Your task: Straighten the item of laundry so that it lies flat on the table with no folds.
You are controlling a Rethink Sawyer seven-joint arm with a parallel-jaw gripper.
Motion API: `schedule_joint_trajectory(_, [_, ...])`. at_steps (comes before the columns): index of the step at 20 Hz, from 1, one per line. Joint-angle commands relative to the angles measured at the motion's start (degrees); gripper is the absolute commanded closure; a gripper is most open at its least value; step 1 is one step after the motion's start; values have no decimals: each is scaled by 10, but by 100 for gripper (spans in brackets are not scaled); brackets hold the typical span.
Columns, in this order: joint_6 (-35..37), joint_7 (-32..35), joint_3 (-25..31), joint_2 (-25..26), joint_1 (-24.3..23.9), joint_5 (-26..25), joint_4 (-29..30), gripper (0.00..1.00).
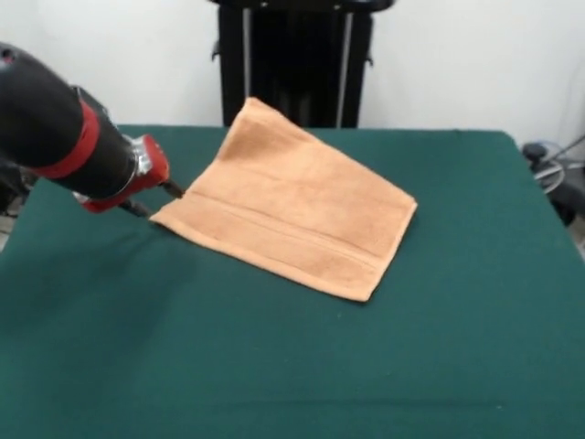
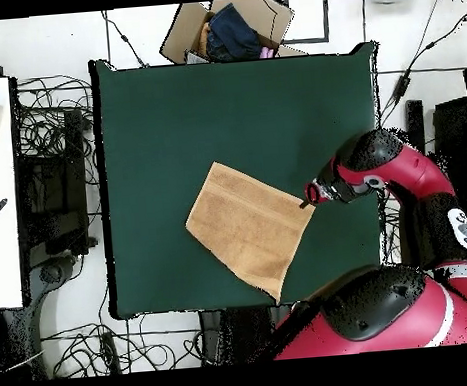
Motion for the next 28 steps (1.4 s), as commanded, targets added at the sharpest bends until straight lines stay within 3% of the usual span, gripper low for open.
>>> schedule_joint_trajectory(1, [-46,2,28,-4,2,-32,59,0])
schedule_joint_trajectory(28, [-52,3,30,-6,-3,-32,71,0])
